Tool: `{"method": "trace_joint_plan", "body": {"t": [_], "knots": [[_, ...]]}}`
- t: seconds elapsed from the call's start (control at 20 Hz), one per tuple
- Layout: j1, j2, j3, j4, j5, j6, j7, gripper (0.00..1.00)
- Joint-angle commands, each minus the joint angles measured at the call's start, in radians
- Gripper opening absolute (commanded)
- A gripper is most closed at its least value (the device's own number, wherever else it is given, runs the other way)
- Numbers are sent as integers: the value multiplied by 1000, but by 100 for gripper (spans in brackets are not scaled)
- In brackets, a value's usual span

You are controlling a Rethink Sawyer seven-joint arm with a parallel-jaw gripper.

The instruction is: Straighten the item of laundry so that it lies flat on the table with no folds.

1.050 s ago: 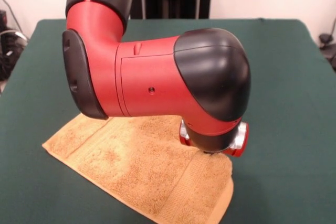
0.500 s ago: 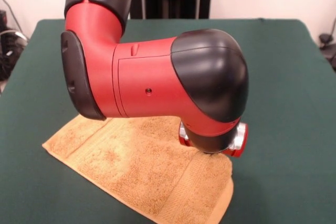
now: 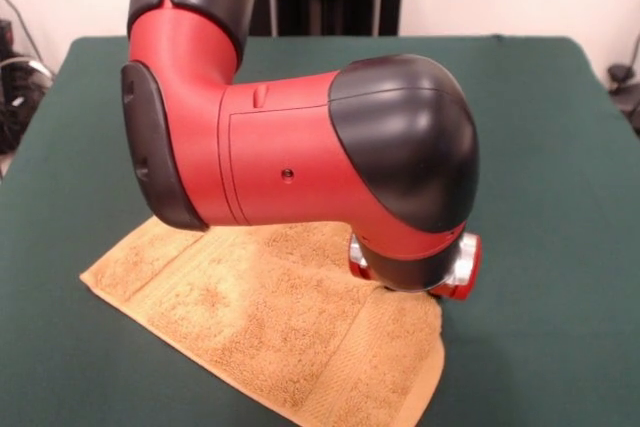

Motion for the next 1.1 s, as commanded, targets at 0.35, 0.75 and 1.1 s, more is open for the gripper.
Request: {"method": "trace_joint_plan", "body": {"t": [0.35,0.75,1.1], "knots": [[29,115,-63,64,-95,-228,-273,100],[25,120,-62,65,-103,-280,-289,100],[31,127,-72,53,-127,-260,-315,100]]}}
